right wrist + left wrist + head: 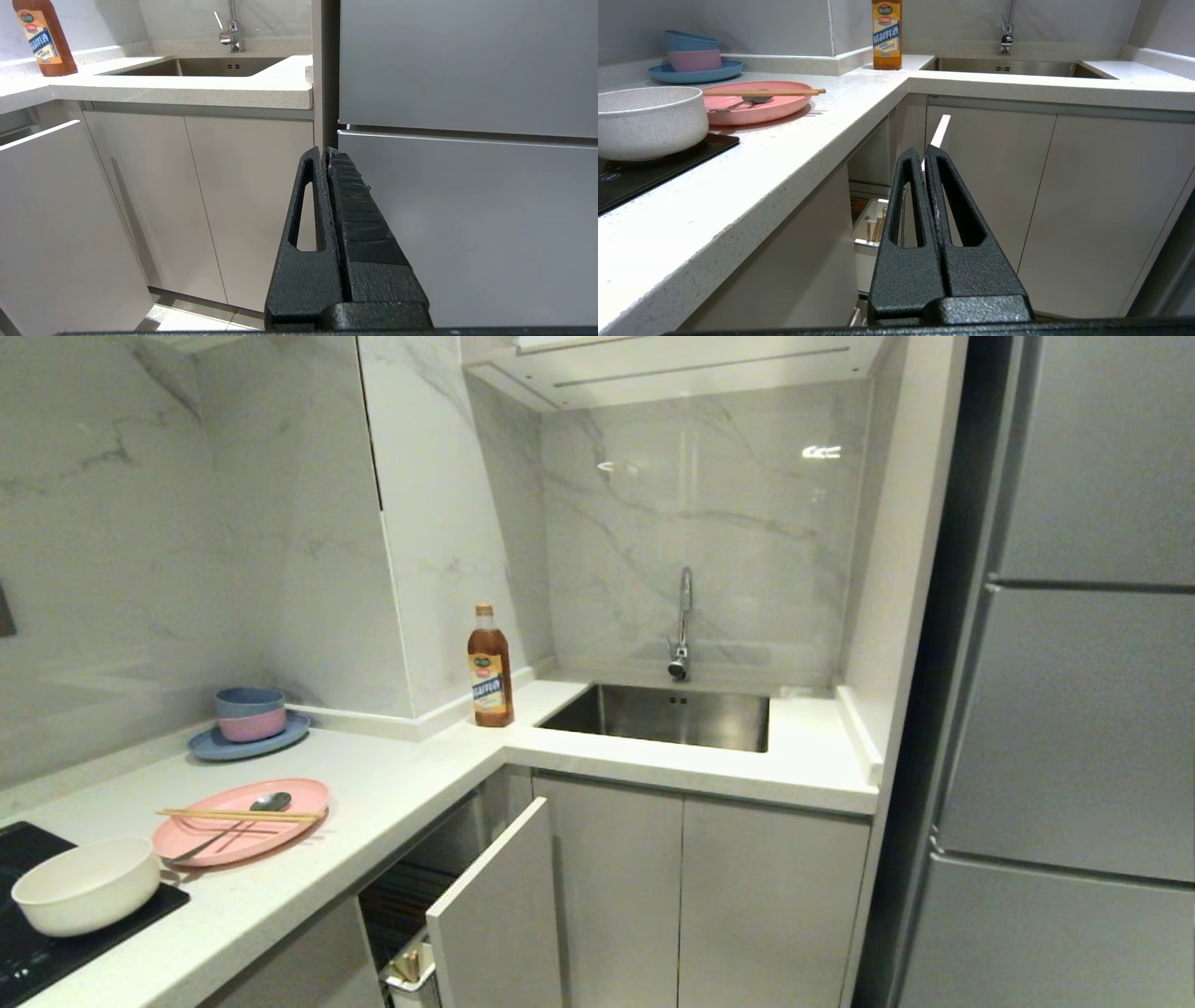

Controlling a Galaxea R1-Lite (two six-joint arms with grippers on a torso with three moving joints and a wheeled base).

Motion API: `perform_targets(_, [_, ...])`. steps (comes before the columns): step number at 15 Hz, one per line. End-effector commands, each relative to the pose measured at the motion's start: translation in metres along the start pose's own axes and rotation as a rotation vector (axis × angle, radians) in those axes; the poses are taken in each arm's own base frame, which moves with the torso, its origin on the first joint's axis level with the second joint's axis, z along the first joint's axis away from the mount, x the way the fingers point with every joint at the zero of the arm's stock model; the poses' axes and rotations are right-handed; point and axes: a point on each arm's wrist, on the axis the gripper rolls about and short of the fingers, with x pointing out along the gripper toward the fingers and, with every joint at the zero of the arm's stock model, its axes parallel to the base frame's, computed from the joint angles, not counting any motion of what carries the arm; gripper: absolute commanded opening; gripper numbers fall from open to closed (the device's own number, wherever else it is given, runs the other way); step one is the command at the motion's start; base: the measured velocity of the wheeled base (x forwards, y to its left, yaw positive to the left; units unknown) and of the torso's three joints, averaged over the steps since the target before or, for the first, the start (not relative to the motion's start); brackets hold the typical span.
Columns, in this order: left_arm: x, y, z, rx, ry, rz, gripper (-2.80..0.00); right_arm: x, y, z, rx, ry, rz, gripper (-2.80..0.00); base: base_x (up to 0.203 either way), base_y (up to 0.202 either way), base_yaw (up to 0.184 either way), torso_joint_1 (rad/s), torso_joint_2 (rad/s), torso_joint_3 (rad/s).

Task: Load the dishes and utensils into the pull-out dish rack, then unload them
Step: Open the cupboard

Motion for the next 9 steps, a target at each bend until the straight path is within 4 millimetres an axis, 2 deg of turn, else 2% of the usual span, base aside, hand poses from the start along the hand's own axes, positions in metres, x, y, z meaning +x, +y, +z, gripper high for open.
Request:
perform_targets(1, [0.0,0.0,0.0,0.004,0.0,-0.001,-2.8,0.0,0.0,-0.001,0.0,0.002,0.0,-2.8,0.0,0.0,0.0,0.0,0.0,0.0])
perform_targets(3, [-0.002,0.0,0.008,0.018,-0.03,-0.004,-2.8,0.0,0.0,-0.001,0.0,0.001,0.0,-2.8,0.0,0.0,0.0,0.0,0.0,0.0])
perform_targets(7, [-0.03,0.0,0.074,0.019,-0.173,-0.02,-2.8,0.0,0.0,-0.001,0.0,0.002,0.001,-2.8,0.0,0.0,0.0,0.0,0.0,0.0])
perform_targets(9, [-0.032,-0.001,0.111,0.043,-0.168,-0.042,-2.8,0.0,0.0,-0.001,0.0,0.002,0.001,-2.8,0.0,0.0,0.0,0.0,0.0,0.0])
